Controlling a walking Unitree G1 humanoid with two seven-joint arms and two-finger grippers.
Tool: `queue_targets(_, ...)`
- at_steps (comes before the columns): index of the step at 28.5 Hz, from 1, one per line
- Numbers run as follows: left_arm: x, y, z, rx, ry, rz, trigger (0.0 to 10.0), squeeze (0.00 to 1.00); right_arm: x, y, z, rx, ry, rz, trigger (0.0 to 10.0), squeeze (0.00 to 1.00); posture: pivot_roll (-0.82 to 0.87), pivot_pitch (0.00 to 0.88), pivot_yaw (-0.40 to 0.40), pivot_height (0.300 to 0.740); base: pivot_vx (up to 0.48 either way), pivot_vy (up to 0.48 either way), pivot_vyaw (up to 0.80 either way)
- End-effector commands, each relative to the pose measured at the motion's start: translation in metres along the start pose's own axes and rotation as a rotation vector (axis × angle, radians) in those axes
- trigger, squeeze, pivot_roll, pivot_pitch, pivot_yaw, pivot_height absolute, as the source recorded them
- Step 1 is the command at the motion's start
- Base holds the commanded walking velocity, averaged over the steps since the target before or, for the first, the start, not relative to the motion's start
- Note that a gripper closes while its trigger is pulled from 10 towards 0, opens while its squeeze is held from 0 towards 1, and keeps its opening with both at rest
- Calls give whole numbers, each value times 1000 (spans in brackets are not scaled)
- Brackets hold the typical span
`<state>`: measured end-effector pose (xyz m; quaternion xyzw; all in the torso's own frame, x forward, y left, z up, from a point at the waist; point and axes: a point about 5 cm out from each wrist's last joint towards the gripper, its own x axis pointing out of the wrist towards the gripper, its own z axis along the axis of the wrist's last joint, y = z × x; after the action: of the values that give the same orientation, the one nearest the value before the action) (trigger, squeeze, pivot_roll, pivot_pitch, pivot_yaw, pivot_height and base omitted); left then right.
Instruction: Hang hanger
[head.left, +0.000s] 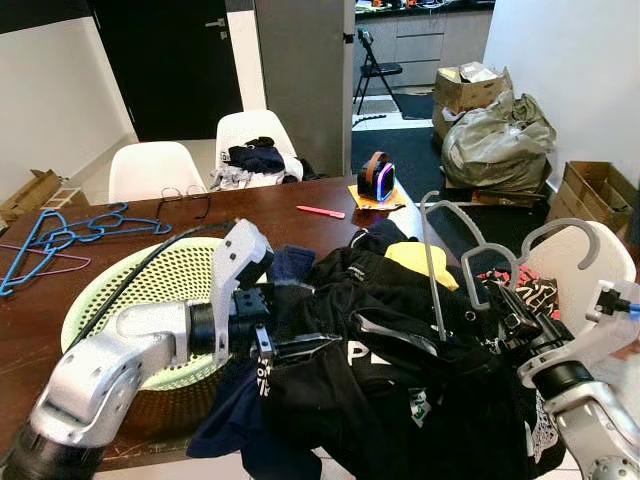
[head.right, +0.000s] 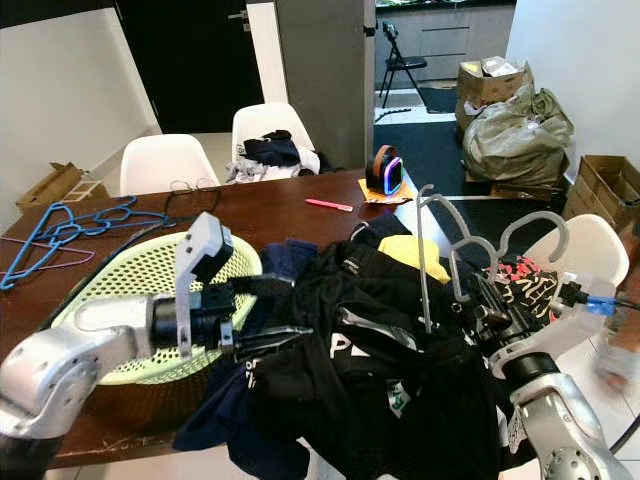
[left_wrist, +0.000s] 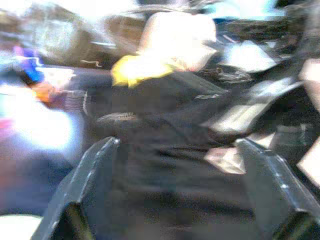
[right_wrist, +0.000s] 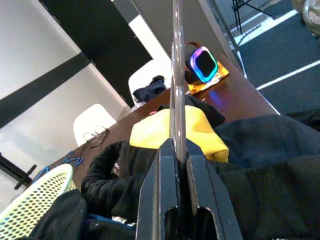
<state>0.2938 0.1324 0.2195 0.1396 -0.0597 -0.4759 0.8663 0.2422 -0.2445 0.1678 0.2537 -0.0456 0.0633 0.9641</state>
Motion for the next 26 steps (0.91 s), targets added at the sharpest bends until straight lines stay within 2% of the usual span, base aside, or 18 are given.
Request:
queue_targets(1,3,7,-5,128,10,61,10000,0,-1,1,0,9,3,5,10000,0,-135,0,31,740,0,0,0)
queue_targets(2,10,10,-11,275,42,82,10000,0,-1,1,0,9,3,5,10000,0,-135,0,31,740,0,0,0)
queue_targets(3,10,10,-11,275,42,82,10000,0,-1,1,0,9,3,5,10000,0,-135,0,31,740,0,0,0)
queue_targets(4,15,10,-18,417,98,66,10000,0,-1,1,0,9,4,5,10000,0,-135,0,31,740,0,0,0)
queue_targets(5,15,10,-18,417,98,66,10000,0,-1,1,0,9,4,5,10000,0,-135,0,31,740,0,0,0)
queue_targets(6,17,7,-25,525,144,13,10000,0,-1,1,0,9,4,4,10000,0,-141,0,32,740,0,0,0)
queue_targets(8,19,5,-26,602,150,-33,10000,0,-1,1,0,8,5,4,10000,0,-141,0,32,740,0,0,0)
queue_targets(11,21,2,-23,648,130,-79,10000,0,-2,1,0,8,6,4,10000,0,-141,0,31,740,0,0,0)
queue_targets(14,21,2,-23,648,130,-79,10000,0,-2,1,0,8,6,4,10000,0,-141,0,31,740,0,0,0)
queue_targets(16,32,-17,-8,609,-2,-241,10000,0,-3,1,0,8,8,6,10000,0,-141,0,33,740,0,0,0)
queue_targets(18,32,-17,-8,609,-2,-241,10000,0,-3,1,0,8,8,6,10000,0,-141,0,33,740,0,0,0)
queue_targets(19,36,-24,-1,554,-67,-295,10000,0,-3,2,1,8,8,7,10000,0,-146,0,36,740,0,0,0)
queue_targets(20,36,-24,-1,554,-67,-295,10000,0,-3,2,1,8,8,7,10000,0,-146,0,36,740,0,0,0)
queue_targets(21,41,-25,4,434,-138,-313,10000,0,-4,2,2,6,8,6,10000,0,-156,0,37,740,0,0,0)
queue_targets(23,41,-25,4,434,-138,-313,10000,0,-4,2,2,6,8,6,10000,0,-156,0,37,740,0,0,0)
queue_targets(24,44,-24,7,327,-186,-317,10000,0,-5,3,3,3,7,5,10000,0,-156,0,35,740,0,0,0)
queue_targets(25,44,-24,7,327,-186,-317,10000,0,-5,3,3,3,7,5,10000,0,-156,0,35,740,0,0,0)
queue_targets(26,46,-23,5,236,-217,-314,10000,0,-7,3,5,0,8,5,10000,0,-159,0,31,740,0,0,0)
